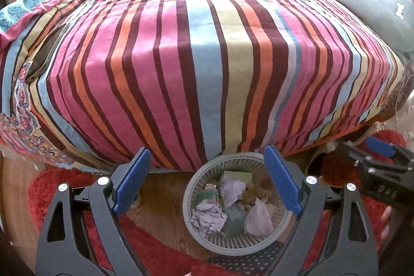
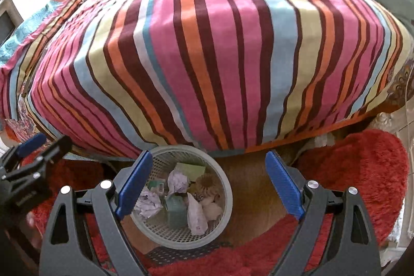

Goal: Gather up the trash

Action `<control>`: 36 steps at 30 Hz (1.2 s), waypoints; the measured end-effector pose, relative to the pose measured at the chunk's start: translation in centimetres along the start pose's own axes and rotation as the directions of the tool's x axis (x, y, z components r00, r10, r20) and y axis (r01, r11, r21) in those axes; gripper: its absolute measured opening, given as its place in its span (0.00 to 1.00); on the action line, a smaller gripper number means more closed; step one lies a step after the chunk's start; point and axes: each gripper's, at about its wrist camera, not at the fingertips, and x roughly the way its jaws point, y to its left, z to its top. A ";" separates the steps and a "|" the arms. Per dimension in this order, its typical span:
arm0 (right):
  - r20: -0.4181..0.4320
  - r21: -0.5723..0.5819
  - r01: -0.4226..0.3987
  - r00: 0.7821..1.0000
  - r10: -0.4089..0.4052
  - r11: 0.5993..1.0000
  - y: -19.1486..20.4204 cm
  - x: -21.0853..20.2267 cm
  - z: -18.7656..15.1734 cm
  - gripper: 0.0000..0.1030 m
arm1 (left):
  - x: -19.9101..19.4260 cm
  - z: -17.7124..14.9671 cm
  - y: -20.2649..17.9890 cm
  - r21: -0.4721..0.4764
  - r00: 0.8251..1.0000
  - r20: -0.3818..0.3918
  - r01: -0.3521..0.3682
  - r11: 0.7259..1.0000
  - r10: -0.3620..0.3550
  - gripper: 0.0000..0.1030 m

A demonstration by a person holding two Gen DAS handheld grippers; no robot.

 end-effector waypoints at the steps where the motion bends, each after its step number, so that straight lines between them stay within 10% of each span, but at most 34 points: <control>1: -0.005 -0.004 0.002 1.000 -0.002 1.000 0.1 0.2 -0.1 0.82 | 0.0 0.1 0.0 0.000 1.000 0.000 -0.002 1.000 0.002 0.84; 36: -0.034 -0.069 0.001 0.999 -0.004 0.998 1.6 0.8 -0.7 0.82 | 0.2 -0.4 -0.3 0.008 1.000 -0.011 -0.021 1.000 0.022 0.84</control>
